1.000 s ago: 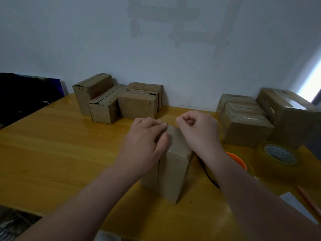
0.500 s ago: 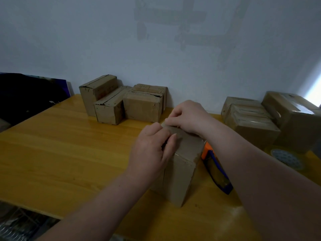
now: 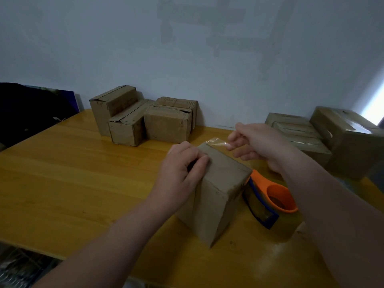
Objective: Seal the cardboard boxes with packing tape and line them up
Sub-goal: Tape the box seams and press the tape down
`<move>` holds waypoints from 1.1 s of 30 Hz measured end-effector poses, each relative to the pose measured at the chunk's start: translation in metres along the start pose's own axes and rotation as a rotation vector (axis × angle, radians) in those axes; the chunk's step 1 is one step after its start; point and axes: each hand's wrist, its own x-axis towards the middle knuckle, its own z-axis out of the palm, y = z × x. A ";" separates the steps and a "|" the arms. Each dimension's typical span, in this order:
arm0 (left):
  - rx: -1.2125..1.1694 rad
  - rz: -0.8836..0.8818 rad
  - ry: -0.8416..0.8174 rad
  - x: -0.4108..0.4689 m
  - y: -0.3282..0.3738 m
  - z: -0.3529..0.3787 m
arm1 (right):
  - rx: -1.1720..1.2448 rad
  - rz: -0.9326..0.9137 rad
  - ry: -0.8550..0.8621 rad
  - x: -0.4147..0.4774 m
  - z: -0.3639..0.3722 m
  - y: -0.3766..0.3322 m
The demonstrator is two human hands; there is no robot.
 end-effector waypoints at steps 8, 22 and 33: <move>-0.019 0.016 0.012 0.000 -0.002 0.001 | -0.177 -0.129 -0.376 -0.034 0.010 0.018; -0.129 -0.018 0.053 0.000 0.000 0.002 | -0.812 -0.536 -0.384 -0.042 0.015 0.020; -0.153 -0.100 0.077 -0.001 0.000 0.006 | 0.000 -0.477 0.018 -0.047 0.008 0.029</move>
